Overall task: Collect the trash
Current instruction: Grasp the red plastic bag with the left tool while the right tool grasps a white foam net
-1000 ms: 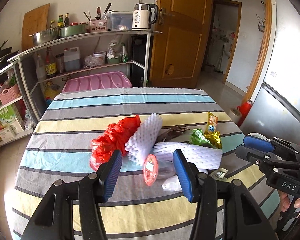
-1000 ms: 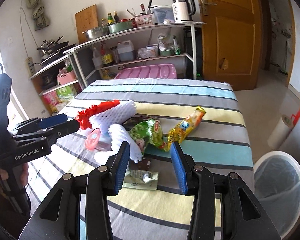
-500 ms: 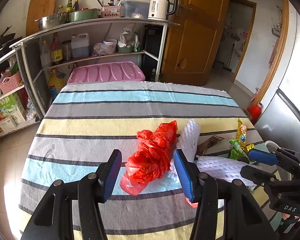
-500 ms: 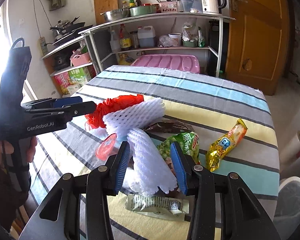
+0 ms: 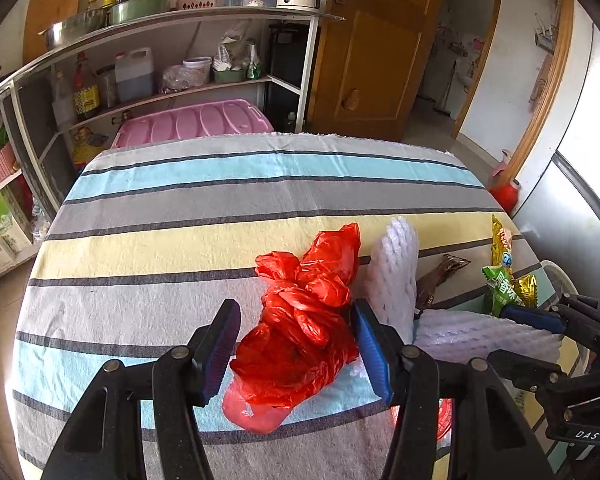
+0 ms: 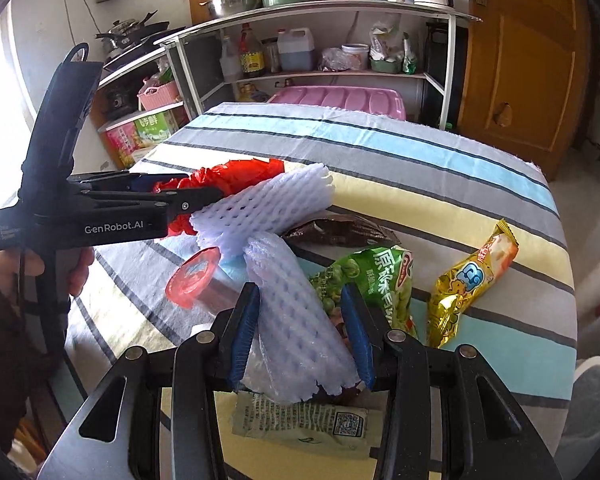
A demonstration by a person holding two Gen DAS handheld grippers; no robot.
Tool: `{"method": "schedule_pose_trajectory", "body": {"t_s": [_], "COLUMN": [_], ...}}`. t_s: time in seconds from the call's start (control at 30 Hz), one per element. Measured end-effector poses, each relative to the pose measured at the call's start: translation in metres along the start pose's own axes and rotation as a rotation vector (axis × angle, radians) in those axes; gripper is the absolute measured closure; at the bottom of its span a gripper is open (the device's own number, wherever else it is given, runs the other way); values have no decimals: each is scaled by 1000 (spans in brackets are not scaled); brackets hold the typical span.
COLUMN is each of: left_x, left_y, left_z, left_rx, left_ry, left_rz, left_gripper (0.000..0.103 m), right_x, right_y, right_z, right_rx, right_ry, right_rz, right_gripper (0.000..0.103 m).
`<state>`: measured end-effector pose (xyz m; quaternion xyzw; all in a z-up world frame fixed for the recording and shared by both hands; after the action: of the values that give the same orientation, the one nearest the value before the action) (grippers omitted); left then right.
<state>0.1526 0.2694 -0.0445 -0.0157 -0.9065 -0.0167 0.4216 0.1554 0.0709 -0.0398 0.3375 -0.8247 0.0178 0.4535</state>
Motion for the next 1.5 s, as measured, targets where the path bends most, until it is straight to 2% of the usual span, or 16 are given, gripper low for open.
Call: {"method": "schedule_pose_trajectory", "body": {"t_s": [0.1,0.33,0.43,0.63,0.93,1.27,1.5], "left_x": [-4,-5,-6,-1,32,66,87], "left_y": [2,6,5,4,-2,-31,-64], "left_z": [4,6,6,6,5,3,1], "left_rx": [19,43,47,52,68,37,-17], "left_ry": [16,4,1,-12,-83,-132,-165], "left_rz": [27,33,35,18,4,15,18], "left_gripper": [46,46,52,55,55,55,55], "right_x": [1,3,5,8,26,52,83], "right_y": [1,-3,-4,-4,-9,-14,-25], "right_z": [2,5,5,8,10,11,18], "right_rx": [1,-17,-24,-24,-47,-82,-125], "right_ry": [0,-6,-12,-20,-63,-123,-194], "right_rz": [-7,-26,-28,-31,-45,-61,-33], "right_gripper": [65,75,76,78,78,78,78]}}
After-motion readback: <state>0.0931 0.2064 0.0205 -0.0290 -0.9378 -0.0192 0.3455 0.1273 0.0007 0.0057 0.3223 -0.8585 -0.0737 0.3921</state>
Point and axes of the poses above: each gripper's, at about its wrist camera, not at the fingertips, and x roughly against the way its jaws point, y to its left, z to its underside, the point moved 2 cm from there along -x, roughly the way its jaws point, and after that the axes turned 13 degrees about -x, right-handed, at the moved point
